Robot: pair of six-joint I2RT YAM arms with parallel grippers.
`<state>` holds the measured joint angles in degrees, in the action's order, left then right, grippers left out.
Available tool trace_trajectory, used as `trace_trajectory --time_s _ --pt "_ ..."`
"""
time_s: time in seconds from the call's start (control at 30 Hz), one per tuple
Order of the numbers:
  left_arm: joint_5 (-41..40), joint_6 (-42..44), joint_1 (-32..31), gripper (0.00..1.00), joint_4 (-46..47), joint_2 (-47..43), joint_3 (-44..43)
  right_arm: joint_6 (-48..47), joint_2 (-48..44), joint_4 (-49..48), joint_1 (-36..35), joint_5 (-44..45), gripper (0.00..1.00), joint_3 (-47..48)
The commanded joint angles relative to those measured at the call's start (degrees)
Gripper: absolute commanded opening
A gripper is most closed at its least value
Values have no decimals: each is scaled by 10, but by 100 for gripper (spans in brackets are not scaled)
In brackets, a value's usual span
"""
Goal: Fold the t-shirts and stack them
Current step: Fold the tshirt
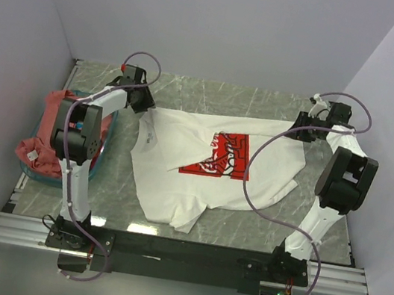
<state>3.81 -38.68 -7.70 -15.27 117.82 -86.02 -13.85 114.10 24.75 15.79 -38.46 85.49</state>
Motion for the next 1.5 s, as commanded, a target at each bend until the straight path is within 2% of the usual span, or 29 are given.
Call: trace_trajectory --time_s 0.0,0.27,0.37,0.47,0.63,0.9,1.13,1.47 --pt "-17 -4 -9 43 -10 25 -53 45 14 -1 4 -26 40 41" --pt "-19 -4 -9 37 -19 75 -91 87 54 10 17 -28 40 87" --pt "-16 -3 -9 33 -18 83 -97 134 71 10 24 -1 40 108" --pt "-21 1 -9 26 -8 80 -91 168 99 26 32 26 40 144" --pt "-30 9 -9 15 1 67 -80 178 147 53 43 42 39 194" --pt "-32 21 -7 6 -1 73 -93 176 181 79 48 112 37 247" --pt "-22 25 -2 4 -5 81 -107 172 189 96 47 149 37 263" --pt "-8 30 1 2 -11 87 -123 169 230 154 47 139 36 312"
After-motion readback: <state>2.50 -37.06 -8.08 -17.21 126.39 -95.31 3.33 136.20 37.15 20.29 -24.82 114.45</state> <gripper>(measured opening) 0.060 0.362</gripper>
